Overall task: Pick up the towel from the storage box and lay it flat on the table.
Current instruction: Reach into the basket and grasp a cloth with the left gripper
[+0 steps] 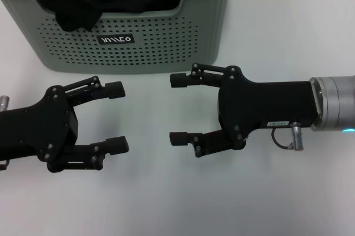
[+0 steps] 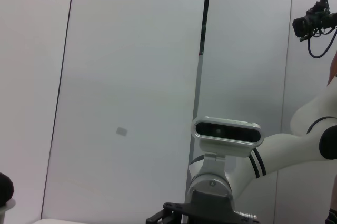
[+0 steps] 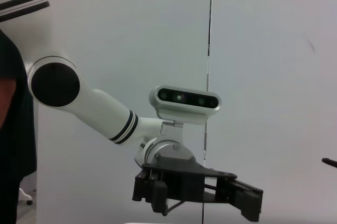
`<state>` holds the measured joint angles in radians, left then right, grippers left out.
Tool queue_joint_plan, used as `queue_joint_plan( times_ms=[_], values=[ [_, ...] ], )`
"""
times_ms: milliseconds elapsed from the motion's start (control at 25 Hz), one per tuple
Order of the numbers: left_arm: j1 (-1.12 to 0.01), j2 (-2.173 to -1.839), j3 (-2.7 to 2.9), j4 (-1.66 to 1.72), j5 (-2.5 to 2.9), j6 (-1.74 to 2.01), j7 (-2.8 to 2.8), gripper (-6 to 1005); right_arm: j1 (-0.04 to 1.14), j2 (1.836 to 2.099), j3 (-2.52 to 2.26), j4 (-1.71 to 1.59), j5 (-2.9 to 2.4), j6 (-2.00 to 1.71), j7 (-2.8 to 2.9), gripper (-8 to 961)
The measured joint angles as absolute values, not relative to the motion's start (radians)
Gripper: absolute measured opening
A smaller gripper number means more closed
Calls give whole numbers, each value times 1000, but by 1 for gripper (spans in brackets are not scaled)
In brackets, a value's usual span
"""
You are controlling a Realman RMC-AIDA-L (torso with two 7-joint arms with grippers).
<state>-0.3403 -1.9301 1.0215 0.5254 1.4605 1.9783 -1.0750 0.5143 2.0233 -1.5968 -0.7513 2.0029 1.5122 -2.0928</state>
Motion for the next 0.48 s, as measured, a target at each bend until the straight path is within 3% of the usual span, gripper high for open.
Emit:
queue_joint_plan(
  times_ms=[480],
  values=[
    [-364, -1923, 1020, 527, 1475, 1954, -1074, 880, 513, 2028, -1612, -750, 1992, 1513, -2101, 885]
  ],
)
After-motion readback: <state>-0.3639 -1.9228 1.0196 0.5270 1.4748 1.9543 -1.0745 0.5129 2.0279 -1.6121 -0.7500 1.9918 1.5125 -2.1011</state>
